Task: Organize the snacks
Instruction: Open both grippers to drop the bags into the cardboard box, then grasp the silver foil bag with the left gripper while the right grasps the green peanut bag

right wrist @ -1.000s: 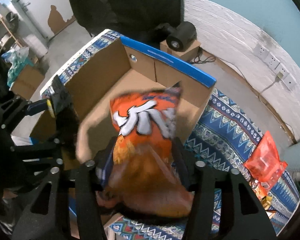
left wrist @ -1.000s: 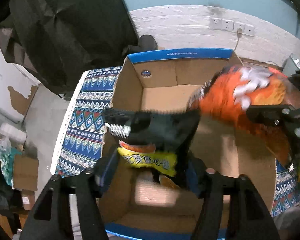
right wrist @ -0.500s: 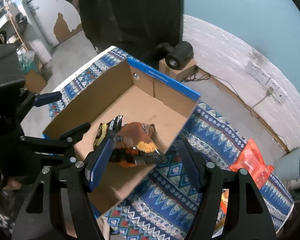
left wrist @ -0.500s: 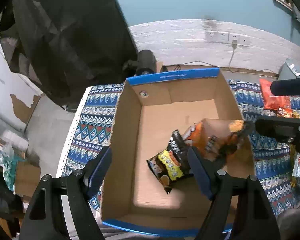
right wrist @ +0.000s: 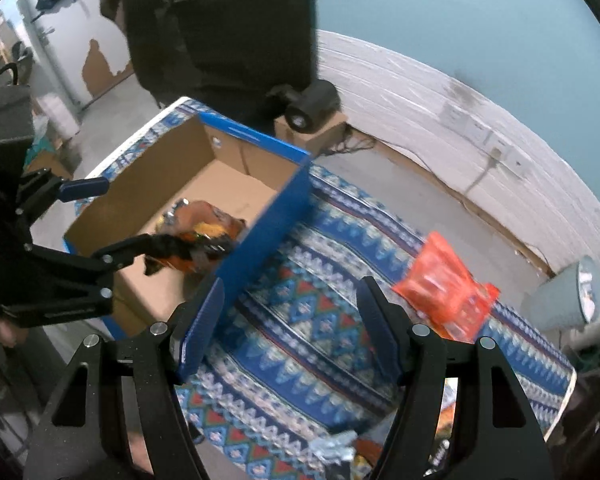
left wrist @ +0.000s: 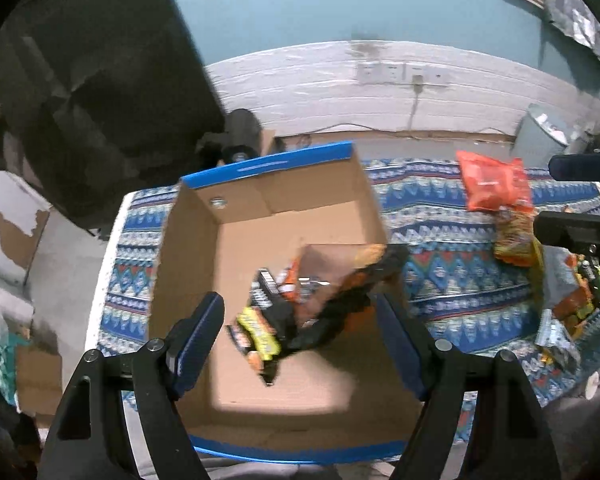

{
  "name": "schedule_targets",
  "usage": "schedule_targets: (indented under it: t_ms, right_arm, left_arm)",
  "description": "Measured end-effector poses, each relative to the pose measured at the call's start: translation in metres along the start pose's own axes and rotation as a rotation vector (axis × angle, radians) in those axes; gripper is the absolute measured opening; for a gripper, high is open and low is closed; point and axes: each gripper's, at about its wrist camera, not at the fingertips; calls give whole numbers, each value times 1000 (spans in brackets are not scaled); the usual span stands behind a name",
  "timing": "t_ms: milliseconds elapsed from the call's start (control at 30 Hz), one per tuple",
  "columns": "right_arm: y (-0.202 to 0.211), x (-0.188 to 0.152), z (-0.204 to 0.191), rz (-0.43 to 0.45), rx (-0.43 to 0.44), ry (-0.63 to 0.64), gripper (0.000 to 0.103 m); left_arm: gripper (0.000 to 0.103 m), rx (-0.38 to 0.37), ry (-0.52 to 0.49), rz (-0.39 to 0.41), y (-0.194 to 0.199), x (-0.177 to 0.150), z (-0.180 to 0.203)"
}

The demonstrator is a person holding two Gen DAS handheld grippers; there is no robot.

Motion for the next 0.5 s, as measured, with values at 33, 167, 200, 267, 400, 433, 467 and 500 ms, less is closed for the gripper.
schedule_targets:
  t_ms: [33,167,200,267,400,433,467,500]
  right_arm:
    - [2,-4,5,1,-5,-7,69]
    - [13,-23,30,0,-33,-40,69]
    - [16,-29,37,1,-39,-49,69]
    - [20,-38,46,-1,-49,-62,69]
    - [31,-57,69,0,-73,-94,69]
    - [34,-61,74,2,-79,-102,69]
    - [36,-65,78,4,-84,-109,69]
    - [40,-71,85,4,-88,-122,69]
  left_arm:
    - [80,-17,-5,-5,0,1,6]
    - [80,-54,-30,-22,1,1,28]
    - [80,-59,-36,-24,1,1,33]
    - [80,-68,-49,-29,2,2,43]
    - [80,-81,-59,-34,5,4,62]
    - [80,-82,-61,-35,5,4,66]
    - [80,-83,-64,-38,5,5,70]
    - [80,-85,-68,-40,5,5,75]
Point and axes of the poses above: each gripper's, at about its wrist camera, not at the fingertips, and y roughly against the way its jaws point, z to its right, x to its top, and after that the axes turned 1 degree about -z, right-handed
